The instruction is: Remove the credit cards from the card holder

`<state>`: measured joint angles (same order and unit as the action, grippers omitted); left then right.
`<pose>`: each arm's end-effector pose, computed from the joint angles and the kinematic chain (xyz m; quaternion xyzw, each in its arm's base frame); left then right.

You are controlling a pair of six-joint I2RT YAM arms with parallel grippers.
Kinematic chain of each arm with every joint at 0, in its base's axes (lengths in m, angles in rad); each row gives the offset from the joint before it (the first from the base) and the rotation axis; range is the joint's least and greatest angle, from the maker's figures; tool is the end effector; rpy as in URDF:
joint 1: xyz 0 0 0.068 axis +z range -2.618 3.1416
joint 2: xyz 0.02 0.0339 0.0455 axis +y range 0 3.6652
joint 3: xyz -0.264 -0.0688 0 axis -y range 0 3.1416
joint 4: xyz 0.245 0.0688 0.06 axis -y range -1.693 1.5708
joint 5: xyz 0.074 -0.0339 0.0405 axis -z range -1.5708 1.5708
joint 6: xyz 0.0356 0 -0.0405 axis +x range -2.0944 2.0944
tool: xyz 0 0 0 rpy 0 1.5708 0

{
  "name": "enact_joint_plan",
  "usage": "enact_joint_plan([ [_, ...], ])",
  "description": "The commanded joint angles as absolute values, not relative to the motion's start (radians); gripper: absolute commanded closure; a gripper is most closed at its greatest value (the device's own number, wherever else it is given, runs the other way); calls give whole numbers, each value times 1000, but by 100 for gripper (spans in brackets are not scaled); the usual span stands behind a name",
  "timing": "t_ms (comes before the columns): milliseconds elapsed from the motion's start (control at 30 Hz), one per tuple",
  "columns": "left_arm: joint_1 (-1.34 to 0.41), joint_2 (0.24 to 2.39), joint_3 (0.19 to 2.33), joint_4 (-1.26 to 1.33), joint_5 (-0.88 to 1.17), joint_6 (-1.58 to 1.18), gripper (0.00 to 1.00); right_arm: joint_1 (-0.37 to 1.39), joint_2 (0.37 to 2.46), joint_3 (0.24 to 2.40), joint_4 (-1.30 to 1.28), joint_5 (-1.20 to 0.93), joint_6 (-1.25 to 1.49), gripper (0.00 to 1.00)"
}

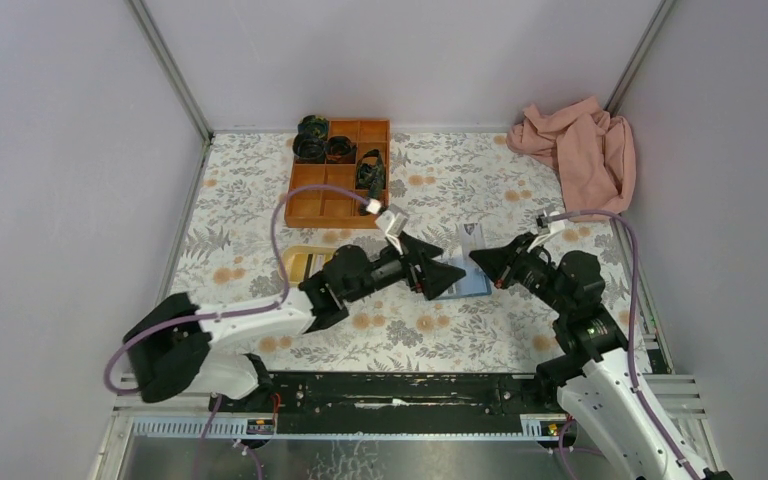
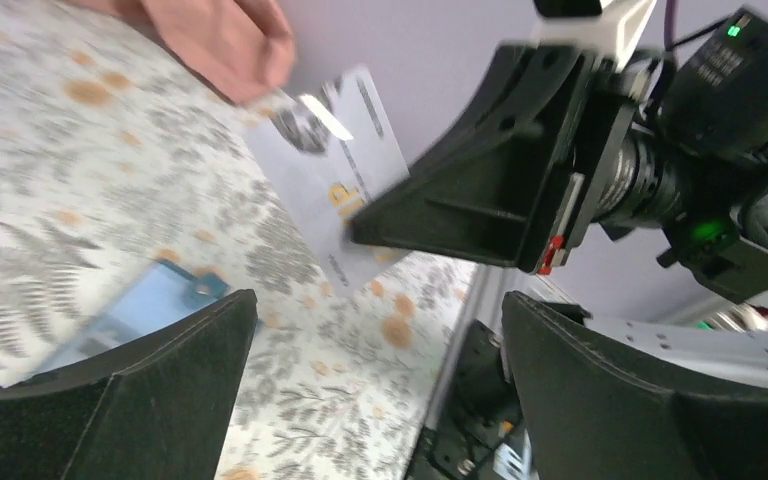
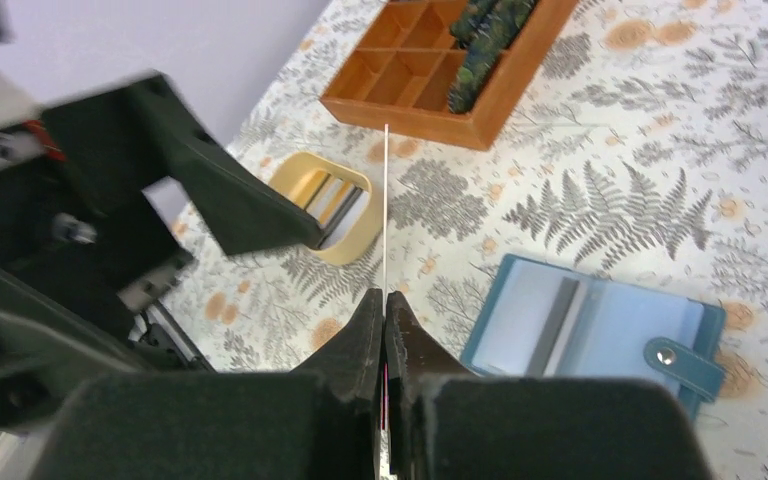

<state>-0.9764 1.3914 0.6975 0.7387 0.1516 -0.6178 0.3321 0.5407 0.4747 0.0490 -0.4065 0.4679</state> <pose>0.1684 -0.2588 0.2676 0.1768 0.6683 -0.5521 0.4662 0.1360 0.0618 0.2913 -0.0938 0.7064 0.4000 0.5764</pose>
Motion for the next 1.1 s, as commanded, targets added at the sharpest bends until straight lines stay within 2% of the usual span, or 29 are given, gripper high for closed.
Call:
enact_joint_plan([
  [0, -977, 1254, 570, 739, -83, -371, 0, 337, 540, 492, -28, -359, 395, 100],
  [67, -977, 1217, 533, 788, -56, -284, 0, 337, 539, 478, -15, -357, 404, 100],
  [133, -978, 1212, 603, 646, -123, -308, 0, 337, 544, 467, 14, -370, 420, 100],
  [233, -977, 1251, 651, 590, -94, -324, 0, 337, 560, 449, 75, -425, 462, 100],
  [333, -965, 1278, 608, 714, 38, -403, 2, 337, 566, 427, 142, -487, 510, 100],
  [467, -901, 1322, 596, 812, 309, -513, 12, 337, 553, 363, 285, -552, 591, 100],
  [533, -901, 1331, 596, 796, 334, -515, 13, 336, 543, 343, 332, -575, 628, 100],
  [733, -855, 1297, 506, 983, 427, -631, 12, 337, 551, 248, 518, -638, 739, 100],
  [833, -853, 1312, 527, 933, 470, -607, 11, 336, 557, 229, 556, -649, 765, 100],
  [967, -851, 1368, 503, 1106, 542, -669, 10, 336, 576, 227, 565, -652, 787, 100],
  [1067, -850, 1398, 531, 1068, 557, -700, 10, 337, 602, 209, 620, -661, 826, 100],
])
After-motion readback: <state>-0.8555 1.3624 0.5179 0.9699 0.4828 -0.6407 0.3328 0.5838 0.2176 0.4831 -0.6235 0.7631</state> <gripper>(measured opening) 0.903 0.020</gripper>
